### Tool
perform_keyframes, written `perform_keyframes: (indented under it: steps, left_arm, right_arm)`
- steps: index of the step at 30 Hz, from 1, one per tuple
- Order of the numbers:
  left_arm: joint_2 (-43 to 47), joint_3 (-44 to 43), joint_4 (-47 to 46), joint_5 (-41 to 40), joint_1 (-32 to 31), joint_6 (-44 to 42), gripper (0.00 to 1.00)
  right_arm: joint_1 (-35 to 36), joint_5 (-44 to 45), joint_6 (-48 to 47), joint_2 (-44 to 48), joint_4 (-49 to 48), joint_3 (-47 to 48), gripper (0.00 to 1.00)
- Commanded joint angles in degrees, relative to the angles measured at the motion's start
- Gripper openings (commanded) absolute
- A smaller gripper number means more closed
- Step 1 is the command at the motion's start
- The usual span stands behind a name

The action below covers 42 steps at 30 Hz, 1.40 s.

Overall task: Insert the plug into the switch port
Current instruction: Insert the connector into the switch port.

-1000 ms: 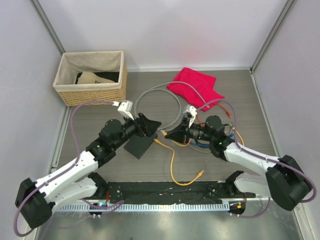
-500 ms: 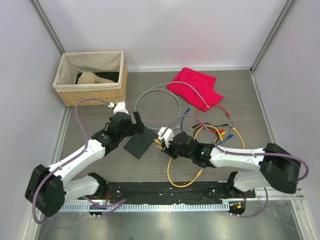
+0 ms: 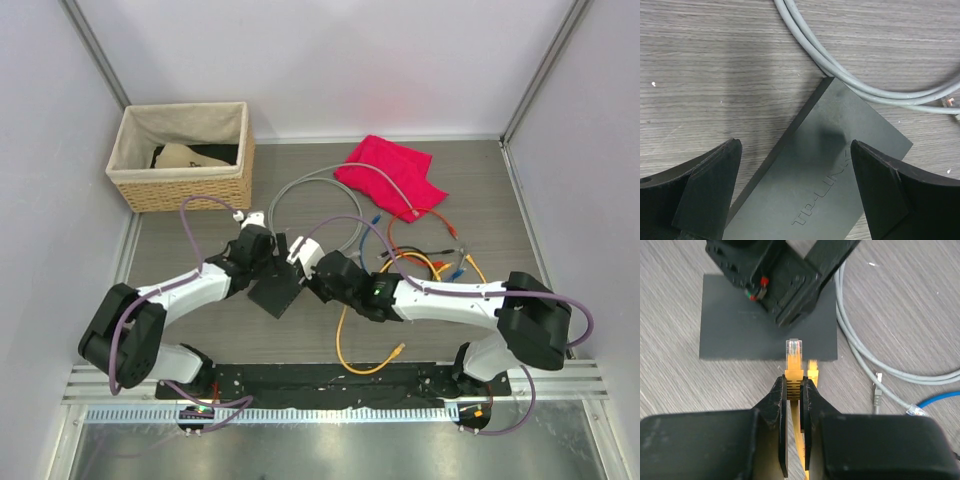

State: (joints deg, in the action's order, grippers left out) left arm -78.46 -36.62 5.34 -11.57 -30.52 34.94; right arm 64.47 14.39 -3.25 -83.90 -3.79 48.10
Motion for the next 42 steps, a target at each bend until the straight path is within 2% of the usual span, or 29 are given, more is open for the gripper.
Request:
perform_keyframes:
  steps: [1,5,16,25,42]
  left_arm:
    - [-0.38,-0.21,-3.94,1.29,0.73,-2.42,0.94]
    - [-1.35,0.06,-4.29,2.51,1.17,-2.59,0.93]
    - [-4.42,-0.20,-3.85,5.68,2.05,-2.42,0.87]
    - [-5.48,-0.56,-3.85,7.18,2.14,-2.68,0.86]
    - [-6.01,-0.47,-4.64,10.52,2.22,-3.30,0.84]
  right_arm:
    - [0.40,1.17,2.80,-2.66,3.18,3.67,0.01]
    - [0.40,-0.24,4.56,-5.57,1.16,1.48,0.01]
    - [-0.66,4.06,5.27,-13.39,-3.76,-0.72,0.01]
    - [-1.18,6.53,6.41,-12.78,-8.86,-2.74,0.01]
    - [-2.86,3.36,9.05,-13.22,-11.06,-1.52,0.01]
